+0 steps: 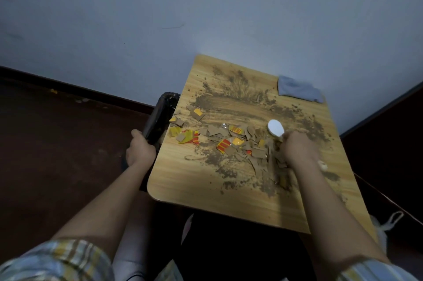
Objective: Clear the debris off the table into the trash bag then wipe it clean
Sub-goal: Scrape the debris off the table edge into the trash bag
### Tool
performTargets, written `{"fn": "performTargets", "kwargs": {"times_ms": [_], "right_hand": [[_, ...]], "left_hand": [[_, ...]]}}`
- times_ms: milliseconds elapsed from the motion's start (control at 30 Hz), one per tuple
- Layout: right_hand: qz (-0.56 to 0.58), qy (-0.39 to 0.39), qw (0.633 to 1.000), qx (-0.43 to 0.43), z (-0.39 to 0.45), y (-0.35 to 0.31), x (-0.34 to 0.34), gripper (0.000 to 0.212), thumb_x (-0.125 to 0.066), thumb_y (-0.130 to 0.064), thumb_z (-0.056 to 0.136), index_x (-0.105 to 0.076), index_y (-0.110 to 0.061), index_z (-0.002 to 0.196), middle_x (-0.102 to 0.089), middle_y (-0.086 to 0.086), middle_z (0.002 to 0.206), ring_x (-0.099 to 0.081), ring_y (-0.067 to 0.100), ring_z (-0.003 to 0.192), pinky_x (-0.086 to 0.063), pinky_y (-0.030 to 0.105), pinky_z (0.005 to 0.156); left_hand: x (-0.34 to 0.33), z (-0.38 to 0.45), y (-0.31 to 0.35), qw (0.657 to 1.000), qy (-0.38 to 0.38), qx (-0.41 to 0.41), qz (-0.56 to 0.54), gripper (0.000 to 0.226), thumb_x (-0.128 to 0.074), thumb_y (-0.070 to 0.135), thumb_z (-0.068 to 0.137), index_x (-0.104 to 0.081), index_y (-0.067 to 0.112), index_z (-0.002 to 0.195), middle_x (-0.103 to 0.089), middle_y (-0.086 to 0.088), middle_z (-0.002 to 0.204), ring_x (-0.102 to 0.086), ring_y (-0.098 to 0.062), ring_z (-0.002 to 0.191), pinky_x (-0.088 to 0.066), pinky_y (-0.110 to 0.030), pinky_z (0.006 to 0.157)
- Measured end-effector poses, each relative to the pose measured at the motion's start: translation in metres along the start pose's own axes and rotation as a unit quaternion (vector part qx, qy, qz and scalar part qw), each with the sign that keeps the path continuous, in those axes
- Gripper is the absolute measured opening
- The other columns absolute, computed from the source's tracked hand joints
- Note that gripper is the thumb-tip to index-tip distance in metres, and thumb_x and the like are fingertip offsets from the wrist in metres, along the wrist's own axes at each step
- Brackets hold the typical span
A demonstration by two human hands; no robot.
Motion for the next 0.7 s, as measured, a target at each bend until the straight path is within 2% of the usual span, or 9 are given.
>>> {"fn": "performTargets", "kwargs": {"times_ms": [100, 233, 333, 467, 600, 700], "right_hand": [[-0.01, 0.0, 0.998, 0.063, -0.006, -0.025, -0.001, 0.028, -0.049, -0.013, 0.092, -0.066, -0.023, 0.112, -0.057, 0.003, 0.082, -0.055, 0.023, 0.07, -0.041, 0.027, 0.057], [-0.007, 0.018, 0.988, 0.153, -0.016, -0.06, 0.0, 0.03, -0.043, -0.018, 0.097, -0.063, -0.025, 0.119, -0.062, 0.006, 0.098, -0.058, 0.025, 0.08, -0.041, 0.029, 0.061], [-0.014, 0.021, 0.979, 0.204, -0.023, -0.089, 0.001, 0.033, -0.042, -0.017, 0.096, -0.062, -0.027, 0.12, -0.062, 0.008, 0.105, -0.06, 0.028, 0.09, -0.039, 0.03, 0.064], [-0.025, 0.022, 0.963, 0.267, -0.034, -0.127, 0.001, 0.033, -0.043, -0.013, 0.095, -0.063, -0.025, 0.118, -0.058, 0.005, 0.093, -0.051, 0.025, 0.075, -0.035, 0.028, 0.059], [-0.049, 0.025, 0.953, 0.299, -0.042, -0.151, 0.001, 0.033, -0.042, -0.014, 0.098, -0.059, -0.025, 0.123, -0.056, 0.008, 0.106, -0.05, 0.025, 0.076, -0.035, 0.029, 0.058], [-0.064, 0.03, 0.946, 0.317, -0.043, -0.164, 0.003, 0.032, -0.043, -0.013, 0.097, -0.058, -0.022, 0.123, -0.056, 0.008, 0.107, -0.046, 0.025, 0.074, -0.035, 0.029, 0.059]], "left_hand": [[0.002, 0.0, -0.001, 1.0, 0.003, 0.003, -0.003, 0.023, -0.049, 0.002, 0.09, -0.037, 0.007, 0.108, -0.058, -0.022, 0.113, -0.056, -0.045, 0.103, -0.043, -0.046, 0.077], [0.004, 0.0, -0.004, 1.0, 0.011, -0.001, -0.006, 0.025, -0.051, 0.002, 0.089, -0.033, 0.013, 0.102, -0.059, -0.021, 0.111, -0.057, -0.043, 0.099, -0.039, -0.041, 0.072], [0.009, 0.001, -0.006, 1.0, 0.019, -0.001, -0.012, 0.024, -0.051, 0.002, 0.089, -0.035, 0.011, 0.106, -0.059, -0.02, 0.111, -0.057, -0.042, 0.1, -0.038, -0.04, 0.072], [0.017, 0.004, -0.009, 0.999, 0.031, 0.002, -0.01, 0.023, -0.049, 0.004, 0.09, -0.035, 0.012, 0.105, -0.06, -0.02, 0.112, -0.058, -0.043, 0.101, -0.038, -0.039, 0.073], [0.021, 0.006, -0.011, 0.999, 0.044, -0.002, -0.011, 0.022, -0.048, 0.004, 0.09, -0.032, 0.015, 0.1, -0.061, -0.018, 0.11, -0.058, -0.041, 0.098, -0.033, -0.036, 0.07], [0.023, 0.008, -0.013, 0.999, 0.046, -0.008, -0.01, 0.023, -0.048, 0.002, 0.089, -0.033, 0.015, 0.098, -0.061, -0.017, 0.109, -0.058, -0.041, 0.099, -0.032, -0.035, 0.073]]}}
Point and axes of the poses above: each hand's wrist, its own z-axis towards the middle knuckle, its own x-axis out of the back of the hand, y = z × x, the point moved 3 cm from there along z, towards the middle knuckle
